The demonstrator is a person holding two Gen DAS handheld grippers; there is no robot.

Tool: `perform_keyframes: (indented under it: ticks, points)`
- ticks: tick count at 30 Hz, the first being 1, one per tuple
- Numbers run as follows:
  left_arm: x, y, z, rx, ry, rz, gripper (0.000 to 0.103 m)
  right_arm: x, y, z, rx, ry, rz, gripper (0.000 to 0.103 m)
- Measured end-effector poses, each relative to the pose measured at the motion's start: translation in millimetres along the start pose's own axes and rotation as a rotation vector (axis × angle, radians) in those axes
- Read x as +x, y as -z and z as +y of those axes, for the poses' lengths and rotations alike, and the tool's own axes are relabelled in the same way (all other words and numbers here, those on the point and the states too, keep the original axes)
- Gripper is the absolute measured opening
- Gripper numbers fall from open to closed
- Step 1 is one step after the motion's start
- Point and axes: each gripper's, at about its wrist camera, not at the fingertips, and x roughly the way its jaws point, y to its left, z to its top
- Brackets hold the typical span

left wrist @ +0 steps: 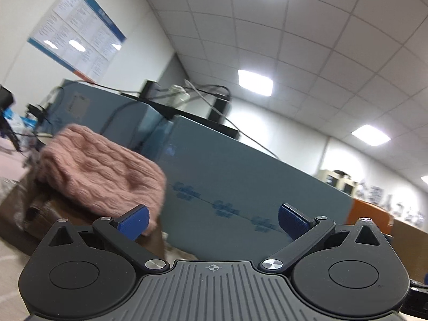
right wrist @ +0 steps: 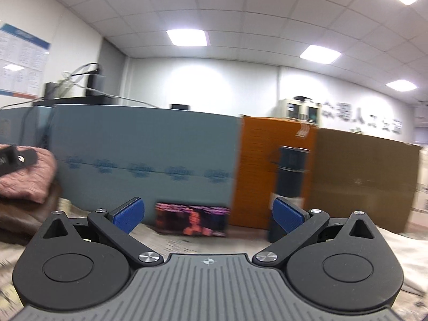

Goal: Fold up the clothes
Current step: 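Reach both open grippers toward the crumpled white T-shirt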

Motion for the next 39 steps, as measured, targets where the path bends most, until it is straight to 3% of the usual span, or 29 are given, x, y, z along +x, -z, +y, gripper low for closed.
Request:
perform_keyframes:
  ticks: [10,19,25,30,35,39]
  points:
    - [8.5,28.6,-69.1,0.16,0.275,0.184,0.103,-34.4,39.8,-102.2,0.026,0.184,0.064,0.103]
    - [30.9,66.3,-136.3,0.153,0.482,0.401,0.103,-11.4,68.2,-191.4,-0.018,0.344,0.168,0.103]
    - [61.5,90.8,-173.7,0.073,0.566,0.548,0.102,24.2,86.2,-238.9,-0.07,0.438,0.279,0.103]
    - [91.9,113.3,-205.4,-0.035,0.636,0.687,0.102,59.8,94.5,-261.4,-0.133,0.455,0.383,0.102]
    - [115.7,133.5,-227.7,-0.115,0.661,0.775,0.102,86.3,105.1,-283.2,-0.112,0.469,0.47,0.102]
    - [135.3,150.2,-242.7,-0.181,0.675,0.852,0.096,89.8,101.0,-298.5,-0.035,0.486,0.455,0.1]
